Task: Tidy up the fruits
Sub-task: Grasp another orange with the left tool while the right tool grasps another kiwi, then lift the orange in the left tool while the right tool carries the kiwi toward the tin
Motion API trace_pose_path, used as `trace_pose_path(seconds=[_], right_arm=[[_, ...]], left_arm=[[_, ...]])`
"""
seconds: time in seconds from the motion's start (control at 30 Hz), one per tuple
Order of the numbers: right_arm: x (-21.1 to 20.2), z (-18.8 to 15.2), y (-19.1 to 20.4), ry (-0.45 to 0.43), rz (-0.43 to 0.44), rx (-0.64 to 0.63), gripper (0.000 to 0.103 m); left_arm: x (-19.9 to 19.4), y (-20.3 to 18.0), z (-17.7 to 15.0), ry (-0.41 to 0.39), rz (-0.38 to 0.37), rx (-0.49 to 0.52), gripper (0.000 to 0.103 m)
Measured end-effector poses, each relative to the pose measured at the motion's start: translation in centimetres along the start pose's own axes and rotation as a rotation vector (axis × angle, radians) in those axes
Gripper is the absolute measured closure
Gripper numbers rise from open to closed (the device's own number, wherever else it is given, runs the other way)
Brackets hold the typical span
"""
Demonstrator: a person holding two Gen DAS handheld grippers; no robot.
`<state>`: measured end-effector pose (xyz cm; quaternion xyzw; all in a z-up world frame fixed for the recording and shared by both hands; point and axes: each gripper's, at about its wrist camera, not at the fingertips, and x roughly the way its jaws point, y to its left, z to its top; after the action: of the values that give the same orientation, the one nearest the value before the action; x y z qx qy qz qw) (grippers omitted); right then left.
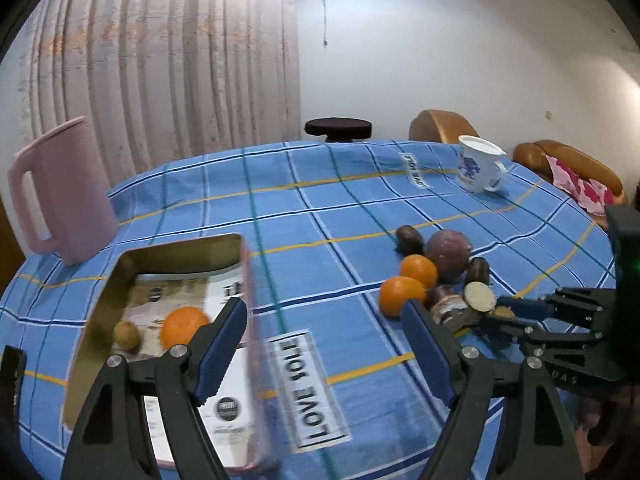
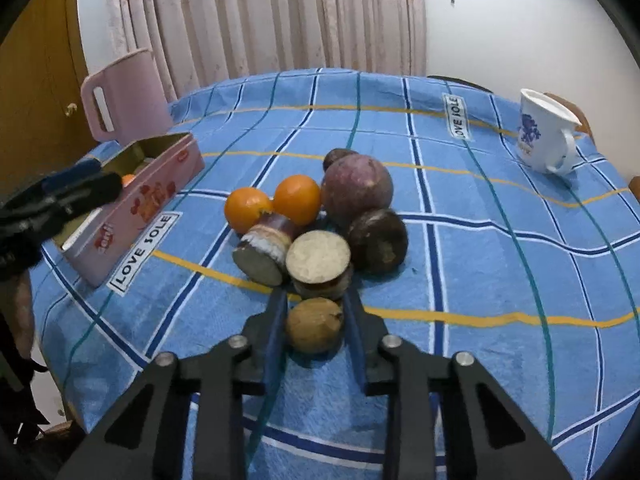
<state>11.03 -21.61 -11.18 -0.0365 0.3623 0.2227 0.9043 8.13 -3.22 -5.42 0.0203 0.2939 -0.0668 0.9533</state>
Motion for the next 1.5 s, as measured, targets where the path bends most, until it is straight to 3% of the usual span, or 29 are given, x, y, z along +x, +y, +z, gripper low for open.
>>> trace_pose_path(seconds=[0.13, 0.4, 0.47, 0.53, 0.77, 0.9, 0.97, 1.03, 1.33, 1.5], right_arm=[[-0.4, 0.4, -1.2, -0.027, -0.072, 0.016, 0.072], [-0.8, 0.4, -3.7, -0.065, -0.028, 0.110, 0.072], [-1.0, 0.4, -3.8, -0.070, -0.017, 0.116, 0.072], [-1.1, 0.4, -3.6, -0.073, -0.016, 0.111, 0.072], [-1.0, 0.3, -3.6, -0.078, -0.013, 0.114, 0.072], [-1.0, 0.3, -3.5, -0.079, -0.024, 0.104, 0.072], [-1.0, 0.2, -3.4, -0.079, -0.025, 0.105, 0.072], [-1.0, 0.3, -3.4, -0.080, -0.024, 0.103, 0.072], [-1.9, 0.0, -3.3, -0.137, -0.042, 0.103, 0.072], [-2.4, -0.1, -3.1, -0.170, -0.039, 0.099, 0.072]], left_arm=[[1.6, -1.5, 0.3, 0.027, 0.005, 0.017, 0.022], [4.7, -3.5, 0.8, 0.081, -0.016, 0.032, 0.022], [5.5, -3.9, 0.8, 0.100, -0.009, 0.039, 0.023], [6.1, -4.0, 1.0, 0.119, -0.021, 0.031, 0.029], [7.7, -3.9, 1.5, 0.173, -0.039, 0.015, 0.031], [8.4, -3.5, 1.5, 0.207, -0.115, -0.031, 0.048], [8.7, -3.1, 1.4, 0.221, -0.149, -0.063, 0.049], [8.6, -3.2, 1.4, 0.221, -0.170, -0.067, 0.063], [7.7, -3.3, 1.1, 0.195, -0.171, -0.062, 0.063], [5.9, -3.2, 0.9, 0.125, -0.145, -0.057, 0.064]])
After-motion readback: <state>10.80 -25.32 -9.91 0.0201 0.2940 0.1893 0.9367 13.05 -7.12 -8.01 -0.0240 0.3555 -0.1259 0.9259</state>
